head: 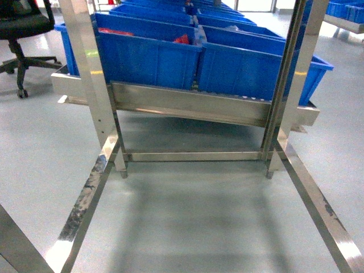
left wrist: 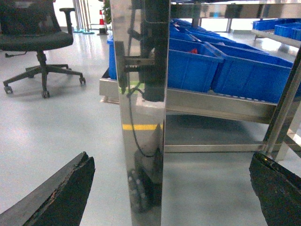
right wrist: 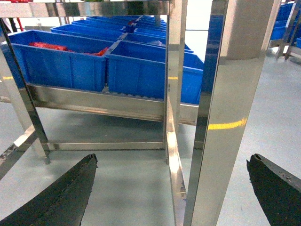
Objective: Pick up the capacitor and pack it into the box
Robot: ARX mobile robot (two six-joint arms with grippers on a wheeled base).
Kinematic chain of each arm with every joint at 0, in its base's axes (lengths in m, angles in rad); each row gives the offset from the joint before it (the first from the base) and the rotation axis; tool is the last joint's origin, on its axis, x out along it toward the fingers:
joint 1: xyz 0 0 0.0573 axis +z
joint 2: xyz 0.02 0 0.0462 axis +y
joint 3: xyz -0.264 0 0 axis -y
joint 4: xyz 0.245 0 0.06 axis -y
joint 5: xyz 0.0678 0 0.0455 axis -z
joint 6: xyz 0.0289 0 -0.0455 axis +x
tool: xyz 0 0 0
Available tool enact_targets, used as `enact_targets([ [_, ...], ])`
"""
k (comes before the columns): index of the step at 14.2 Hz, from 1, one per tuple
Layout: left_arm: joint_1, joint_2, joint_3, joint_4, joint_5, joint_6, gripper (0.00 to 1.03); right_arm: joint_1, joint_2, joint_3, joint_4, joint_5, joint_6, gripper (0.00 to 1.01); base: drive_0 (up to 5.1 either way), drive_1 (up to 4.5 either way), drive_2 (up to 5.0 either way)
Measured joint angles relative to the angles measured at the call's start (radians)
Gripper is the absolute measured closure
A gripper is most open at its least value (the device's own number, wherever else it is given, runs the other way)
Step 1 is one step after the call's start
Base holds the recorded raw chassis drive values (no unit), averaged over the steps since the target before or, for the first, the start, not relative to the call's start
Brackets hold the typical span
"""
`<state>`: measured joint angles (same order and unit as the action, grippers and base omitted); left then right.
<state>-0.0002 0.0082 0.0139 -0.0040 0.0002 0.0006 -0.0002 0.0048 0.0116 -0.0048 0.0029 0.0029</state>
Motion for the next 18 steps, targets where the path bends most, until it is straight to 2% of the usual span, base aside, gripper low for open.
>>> enact_targets([
  [18,0.0,0.0,0.0,0.0,0.0,0.0,0.05,0.0,0.0,0.0,0.0,0.0,0.0,0.03,0.0,0.0,0.0],
])
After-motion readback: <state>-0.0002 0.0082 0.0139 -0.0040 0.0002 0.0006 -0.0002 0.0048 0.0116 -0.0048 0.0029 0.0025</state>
